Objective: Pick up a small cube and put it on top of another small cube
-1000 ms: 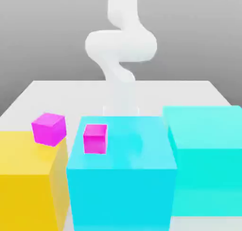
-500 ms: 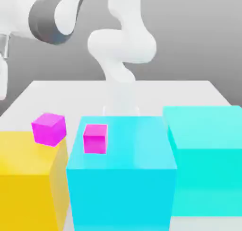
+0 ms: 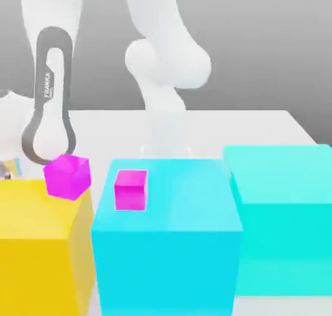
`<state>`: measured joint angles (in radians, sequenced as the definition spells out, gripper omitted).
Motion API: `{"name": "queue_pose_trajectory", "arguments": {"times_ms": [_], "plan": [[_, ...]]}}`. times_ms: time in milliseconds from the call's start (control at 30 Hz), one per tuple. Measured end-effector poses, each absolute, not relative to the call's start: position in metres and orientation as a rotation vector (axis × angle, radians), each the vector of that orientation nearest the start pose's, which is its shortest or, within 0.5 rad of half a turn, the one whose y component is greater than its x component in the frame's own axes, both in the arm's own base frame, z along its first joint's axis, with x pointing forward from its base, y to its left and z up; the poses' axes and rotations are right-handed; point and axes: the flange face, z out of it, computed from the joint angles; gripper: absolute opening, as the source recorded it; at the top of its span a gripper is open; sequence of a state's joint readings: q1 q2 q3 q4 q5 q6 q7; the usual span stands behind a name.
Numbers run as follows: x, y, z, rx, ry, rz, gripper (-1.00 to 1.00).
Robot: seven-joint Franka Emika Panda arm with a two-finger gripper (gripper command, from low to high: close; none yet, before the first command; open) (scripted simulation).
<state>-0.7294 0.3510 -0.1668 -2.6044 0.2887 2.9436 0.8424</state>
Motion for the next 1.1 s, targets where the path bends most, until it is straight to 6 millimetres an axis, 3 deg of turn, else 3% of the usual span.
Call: {"name": "queue_pose_trajectory", "arguments": {"times_ms": [167,367,467,600,667,733,833,933,1000,1100], "plan": [[0.244,-0.347,0.134,-1.682,2.655,-0.001,-1.00],[0.245,-0.351,0.192,-1.650,2.669,-0.006,-1.00],[0.279,-0.363,0.239,-1.538,2.683,-0.062,-1.00],[0.347,-0.350,0.325,-1.463,2.615,-0.128,-1.00],[0.375,-0.337,0.374,-1.420,2.572,-0.149,-1.00],[0.394,-0.308,0.409,-1.486,2.519,-0.136,-1.00],[0.410,-0.245,0.443,-1.719,2.426,-0.094,-1.00],[0.413,-0.179,0.472,-1.973,2.327,-0.067,-1.00],[0.404,-0.169,0.456,-2.059,2.337,-0.016,-1.00],[0.401,-0.167,0.413,-2.083,2.341,0.000,-1.00]]}}
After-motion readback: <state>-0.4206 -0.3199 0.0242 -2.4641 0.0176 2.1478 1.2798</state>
